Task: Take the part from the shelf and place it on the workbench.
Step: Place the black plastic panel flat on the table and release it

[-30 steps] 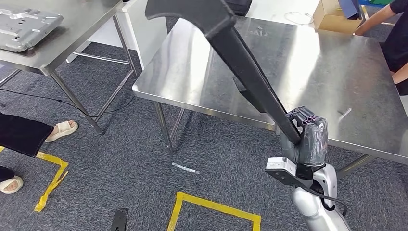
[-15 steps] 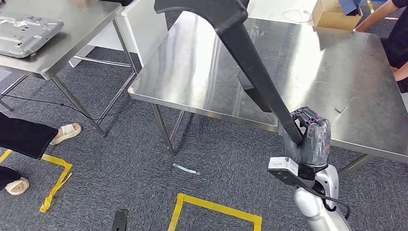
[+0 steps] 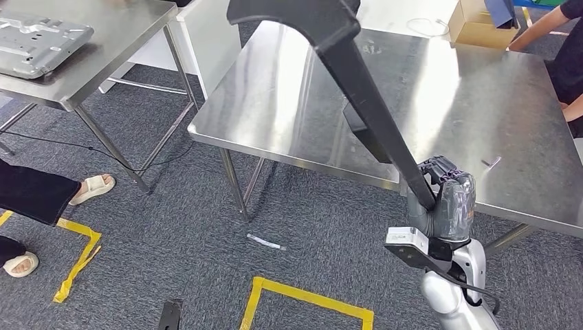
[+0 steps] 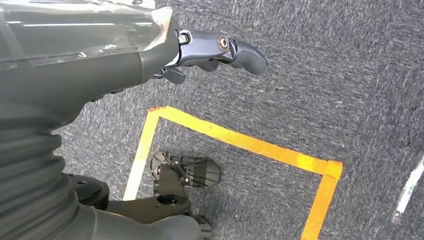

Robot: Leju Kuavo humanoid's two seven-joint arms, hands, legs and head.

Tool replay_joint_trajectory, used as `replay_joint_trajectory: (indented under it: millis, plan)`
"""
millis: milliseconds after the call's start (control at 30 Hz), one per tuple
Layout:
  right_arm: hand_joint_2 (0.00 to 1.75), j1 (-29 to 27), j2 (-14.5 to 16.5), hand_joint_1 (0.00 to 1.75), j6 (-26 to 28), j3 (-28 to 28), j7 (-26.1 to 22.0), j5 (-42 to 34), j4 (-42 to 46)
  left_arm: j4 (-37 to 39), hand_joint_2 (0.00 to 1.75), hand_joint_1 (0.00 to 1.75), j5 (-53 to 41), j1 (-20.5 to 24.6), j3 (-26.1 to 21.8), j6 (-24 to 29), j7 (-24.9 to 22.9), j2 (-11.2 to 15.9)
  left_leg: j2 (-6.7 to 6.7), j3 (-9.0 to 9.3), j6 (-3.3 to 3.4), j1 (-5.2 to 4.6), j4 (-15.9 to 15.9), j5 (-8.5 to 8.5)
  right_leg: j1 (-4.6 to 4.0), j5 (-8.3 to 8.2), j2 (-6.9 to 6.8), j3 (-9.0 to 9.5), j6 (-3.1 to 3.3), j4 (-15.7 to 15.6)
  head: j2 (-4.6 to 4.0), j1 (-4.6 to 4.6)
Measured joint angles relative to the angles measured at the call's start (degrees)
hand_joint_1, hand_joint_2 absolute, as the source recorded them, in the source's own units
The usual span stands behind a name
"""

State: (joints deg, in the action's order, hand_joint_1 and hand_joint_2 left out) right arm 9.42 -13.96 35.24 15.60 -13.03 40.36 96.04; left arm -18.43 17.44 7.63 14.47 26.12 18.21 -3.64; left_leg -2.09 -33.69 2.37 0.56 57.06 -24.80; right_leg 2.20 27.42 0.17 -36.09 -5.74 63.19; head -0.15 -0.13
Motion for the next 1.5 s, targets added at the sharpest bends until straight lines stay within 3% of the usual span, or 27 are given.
replay_joint_trajectory:
  millis: [67, 133, 200, 267, 333, 367, 400, 433, 500, 567, 633, 733, 800, 867, 900, 933, 967, 1033, 1100, 1233, 1300, 1367, 1400, 1433, 1467, 1500]
  plan:
    - [0.0, -0.1, 0.0, 1.75, 0.0, 0.0, 0.0, 0.0, 0.1, 0.0, 1.75, 0.0, 0.0, 0.0, 0.0, 0.0, 0.0, 0.0, -0.1, -0.29, -0.88, -0.05, 0.7, -0.52, -0.01, -1.22, 0.25, 2.41, 0.46, -4.5, 0.0, 0.04]
    - [0.0, -0.1, 0.0, 1.75, 0.1, 0.0, 0.0, 0.0, 0.2, 0.0, 1.75, 0.0, 0.0, 0.0, 0.0, 0.0, 0.0, 0.1, -0.14, -0.48, -1.48, -0.06, 0.9, -0.69, -0.3, -1.18, 0.41, 2.5, 1.88, -4.7, 0.0, -0.02]
    - [0.0, -0.2, 0.1, 1.75, 0.1, 0.0, 0.1, 0.1, 0.3, 0.0, 1.75, 0.0, 0.0, -0.1, 0.0, 0.0, 0.0, 0.1, 0.28, -0.9, -1.89, 0.19, 1.5, -1.17, -0.2, -1.2, 0.38, 2.64, 2.82, -4.7, 0.0, -0.08]
    - [0.0, -0.2, 0.1, 1.75, 0.1, -0.1, 0.1, 0.2, 0.4, 0.0, 1.75, 0.0, 0.0, 0.0, 0.0, 0.0, -0.1, 0.1, 1.1, -3.11, -2.23, 0.31, 6.1, -3.47, -0.11, -1.05, 0.27, 2.96, 3.61, -4.7, 0.0, -0.23]
    - [0.0, -0.3, 0.1, 1.75, 0.1, -0.1, 0.3, 0.4, 0.5, 0.0, 1.75, 0.0, 0.0, -0.1, 0.1, 0.0, -0.1, 0.1, 1.57, -7.18, -2.39, 0.32, 13.9, -6.5, -0.4, -0.83, 0.08, 3.13, 4.14, -4.7, 0.0, -0.33]
    - [0.0, -0.4, 0.1, 1.75, 0.1, -0.2, 0.4, 0.5, 0.5, 0.0, 1.75, 0.0, 0.0, -0.2, 0.1, 0.0, -0.1, 0.1, 1.63, -8.94, -2.36, 0.32, 16.8, -7.2, -0.58, -0.75, 0.02, 3.19, 4.3, -4.7, 0.0, -0.32]
    - [0.0, -0.5, 0.2, 1.75, 0.0, -0.2, 0.5, 0.6, 0.5, 0.0, 1.75, 0.0, 0.0, -0.3, 0.2, 0.0, -0.2, 0.1, 1.65, -9.79, -2.23, 0.32, 17.7, -6.86, -0.73, -0.66, -0.01, 3.28, 4.42, -4.7, 0.0, -0.32]
    - [0.0, -0.6, 0.2, 1.75, 0.0, -0.2, 0.6, 0.7, 0.5, 0.0, 1.75, 0.0, 0.1, -0.3, 0.2, 0.0, -0.2, 0.1, 1.65, -9.51, -1.98, 0.29, 16.4, -5.51, -0.85, -0.56, -0.02, 3.43, 4.53, -4.7, 0.0, -0.32]
    - [0.0, -0.8, 0.4, 1.75, -0.3, -0.3, 0.6, 0.9, 0.7, 0.0, 1.75, 0.0, 0.2, -0.4, 0.2, 0.0, -0.2, 0.1, 1.75, -6.18, -1.2, 0.09, 9.0, -1.55, -0.98, -0.28, -0.02, 3.85, 4.57, -4.8, 0.0, -0.31]
    - [0.0, -0.8, 0.5, 1.75, -0.5, -0.5, 0.6, 1.1, 0.9, 0.0, 1.75, 0.0, 0.4, -0.4, 0.2, 0.0, -0.1, 0.1, 1.93, -3.14, -0.66, -0.36, 3.0, 0.25, -1.25, 0.03, -0.03, 3.99, 4.22, -4.8, 0.0, -0.28]
    - [0.0, -0.8, 0.6, 1.75, -0.9, -0.6, 0.6, 1.2, 1.0, 0.0, 1.75, 0.0, 0.6, -0.5, 0.2, 0.1, -0.1, 0.1, 1.9, -2.46, -0.37, -0.86, 1.9, -0.04, -1.31, 0.25, -0.09, 3.96, 3.61, -4.9, 0.0, -0.27]
    - [0.0, -0.7, 0.8, 1.75, -1.1, -1.0, 0.5, 1.3, 1.1, 0.0, 1.75, 0.0, 0.6, -0.5, 0.2, 0.3, 0.0, 0.1, 1.65, -1.57, 0.49, -0.86, 1.0, 0.17, -1.21, 0.97, -0.21, 3.51, 2.83, -3.8, 0.0, -0.24]
    - [0.0, -0.7, 0.9, 1.75, -1.1, -1.3, 0.5, 1.3, 1.1, 0.0, 1.75, 0.0, 0.6, -0.5, 0.2, 0.3, 0.0, 0.1, 1.59, -0.89, 1.04, -0.75, 0.5, 0.15, -1.23, 3.01, -0.2, 0.51, 2.96, 1.8, 0.0, -0.09]
    - [0.0, -0.8, 0.9, 1.75, -1.2, -1.5, 0.5, 1.3, 1.1, 0.0, 1.75, 0.0, 0.7, -0.5, 0.2, 0.2, 0.0, 0.0, 1.52, -0.65, 1.37, -0.82, 0.5, -0.15, -1.25, 5.09, -0.18, -4.08, 2.98, 9.3, 0.0, -0.03]
    - [0.0, -0.9, 0.9, 1.75, -1.2, -1.5, 0.5, 1.3, 1.1, 0.0, 1.75, 0.0, 0.7, -0.6, 0.2, 0.2, 0.0, 0.0, 1.44, -0.52, 1.4, -0.86, 0.5, -0.31, -1.22, 5.13, -0.18, -5.55, 2.71, 11.1, 0.0, -0.04]
    - [0.0, -1.0, 1.0, 1.75, -1.2, -1.5, 0.5, 1.3, 1.1, 0.0, 1.75, 0.0, 0.7, -0.6, 0.2, 0.2, 0.0, 0.0, 1.33, -0.33, 1.36, -0.87, 0.5, -0.51, -1.15, 4.24, -0.18, -5.91, 2.23, 10.7, 0.0, -0.03]
    - [0.0, -1.0, 1.0, 1.75, -1.2, -1.5, 0.5, 1.3, 1.1, 0.0, 1.75, 0.0, 0.7, -0.6, 0.2, 0.2, 0.0, 0.0, 1.19, -0.04, 1.22, -0.83, 0.6, -0.76, -1.03, 2.47, -0.19, -4.96, 1.63, 7.8, 0.0, -0.04]
    - [0.0, -1.0, 1.1, 1.75, -1.2, -1.5, 0.5, 1.3, 1.1, 0.0, 1.75, 0.0, 0.7, -0.6, 0.2, 0.1, 0.0, 0.0, 0.93, 0.46, 0.69, -0.89, 0.8, -1.44, -0.86, -1.31, -0.17, -1.28, 0.76, -0.5, 0.0, 0.03]
    - [0.0, -0.9, 1.2, 1.75, -1.3, -1.5, 0.4, 1.4, 1.1, 0.0, 1.75, 0.0, 0.7, -0.7, 0.2, 0.1, 0.0, 0.1, 0.8, 0.64, 0.15, -1.1, 1.1, -2.04, -0.92, -2.79, -0.1, 0.87, 1.33, -4.8, 0.0, 0.03]
    - [0.0, -0.9, 1.4, 1.75, -1.4, -1.6, 0.4, 1.4, 1.2, 0.0, 1.75, 0.0, 0.8, -0.7, 0.2, 0.1, 0.0, 0.2, 0.96, 0.44, -0.73, -0.93, 2.1, -3.21, -0.77, -2.3, -0.05, 1.59, 3.4, -5.1, 0.0, -0.14]
    - [0.0, -0.8, 1.5, 1.75, -1.4, -1.7, 0.3, 1.4, 1.3, 0.0, 1.75, 0.0, 0.8, -0.7, 0.2, 0.1, 0.1, 0.2, 1.21, -2.07, -1.39, -0.68, 7.2, -5.6, -0.52, -1.89, -0.14, 2.3, 4.24, -5.2, 0.0, -0.41]
    - [0.0, -0.9, 1.6, 1.75, -1.5, -1.7, 0.3, 1.5, 1.3, 0.0, 1.75, 0.0, 0.8, -0.8, 0.2, 0.1, 0.1, 0.2, 1.4, -6.68, -1.84, -0.38, 15.1, -8.25, -0.61, -1.48, -0.21, 2.73, 4.78, -5.2, 0.0, -0.58]
    - [0.0, -0.9, 1.7, 1.75, -1.5, -1.7, 0.3, 1.5, 1.3, 0.0, 1.75, 0.0, 0.7, -0.9, 0.2, 0.1, 0.1, 0.2, 1.47, -8.53, -1.95, -0.26, 17.6, -8.55, -0.65, -1.3, -0.2, 2.9, 4.89, -5.2, 0.0, -0.57]
    - [0.0, -0.9, 1.7, 1.75, -1.5, -1.7, 0.3, 1.5, 1.3, 0.0, 1.75, 0.0, 0.7, -1.0, 0.2, 0.0, 0.1, 0.2, 1.55, -9.31, -1.99, -0.15, 17.9, -7.66, -0.65, -1.1, -0.18, 3.13, 4.92, -5.2, 0.0, -0.59]
    - [0.0, -0.9, 1.8, 1.75, -1.6, -1.7, 0.3, 1.5, 1.3, 0.0, 1.75, 0.0, 0.7, -1.0, 0.2, 0.0, 0.0, 0.2, 1.62, -9.03, -1.97, -0.06, 16.2, -5.95, -0.62, -0.88, -0.15, 3.41, 4.85, -5.2, 0.0, -0.6]
    - [0.0, -0.9, 1.8, 1.75, -1.6, -1.7, 0.3, 1.6, 1.3, 0.0, 1.75, 0.0, 0.7, -1.0, 0.2, 0.0, 0.0, 0.2, 1.74, -7.55, -1.87, 0.02, 12.4, -3.41, -0.58, -0.58, -0.12, 3.8, 4.67, -5.2, 0.0, -0.61]
